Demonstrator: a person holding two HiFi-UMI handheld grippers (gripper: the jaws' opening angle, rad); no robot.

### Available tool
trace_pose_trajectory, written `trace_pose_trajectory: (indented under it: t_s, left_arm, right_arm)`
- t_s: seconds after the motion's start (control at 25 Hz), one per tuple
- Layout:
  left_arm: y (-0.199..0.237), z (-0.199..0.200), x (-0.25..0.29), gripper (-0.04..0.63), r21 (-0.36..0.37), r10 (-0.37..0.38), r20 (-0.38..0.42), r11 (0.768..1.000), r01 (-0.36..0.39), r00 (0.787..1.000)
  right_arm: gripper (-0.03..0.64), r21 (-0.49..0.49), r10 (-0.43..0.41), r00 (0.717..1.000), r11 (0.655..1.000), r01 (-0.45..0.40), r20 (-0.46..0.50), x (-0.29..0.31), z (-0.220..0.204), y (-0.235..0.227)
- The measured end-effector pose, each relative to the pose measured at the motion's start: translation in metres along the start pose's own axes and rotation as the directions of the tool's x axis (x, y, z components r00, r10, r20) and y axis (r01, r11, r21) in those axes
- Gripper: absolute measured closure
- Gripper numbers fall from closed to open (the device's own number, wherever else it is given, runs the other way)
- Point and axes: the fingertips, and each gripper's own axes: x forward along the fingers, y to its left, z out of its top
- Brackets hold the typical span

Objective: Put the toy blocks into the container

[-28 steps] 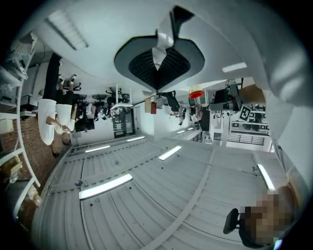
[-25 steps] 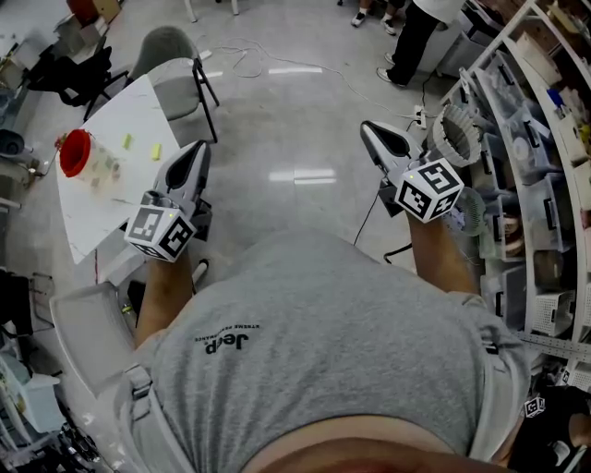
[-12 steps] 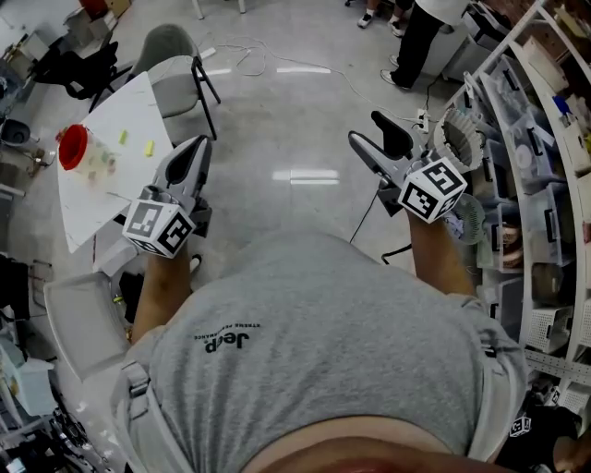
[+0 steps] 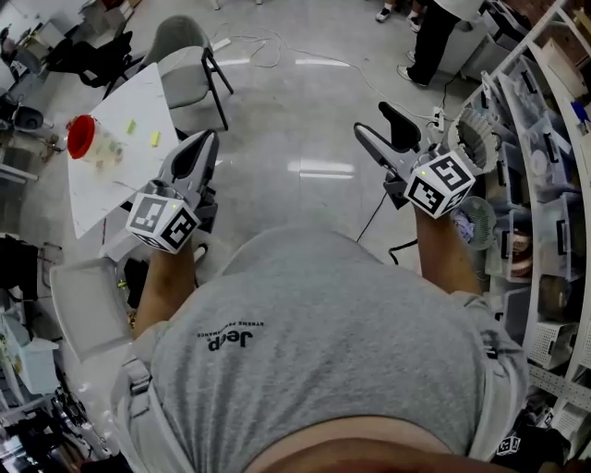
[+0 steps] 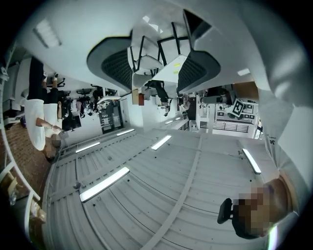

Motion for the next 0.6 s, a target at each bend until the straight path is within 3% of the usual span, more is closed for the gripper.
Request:
trace_pose_trajectory:
  t_s: [0.32,0.6]
  left_arm:
    - [0.029,-0.009,0.019,0.538,-0.02,-0.002,-0.018,1.0,0.002,1.0]
    - [0.108,-0.027,0.077,0.538,-0.062,-0.078,-0.009,0.995,0.077,0.997]
  right_arm:
    - [0.313,0.019,0.005,1.0,1.0,-0.005,-0.009,0.033,-0.007,-0.019]
    - [0.247,-0.006,-0.054,0.998,0.999,0.054,-0.041,0.104,-0.018,-0.056]
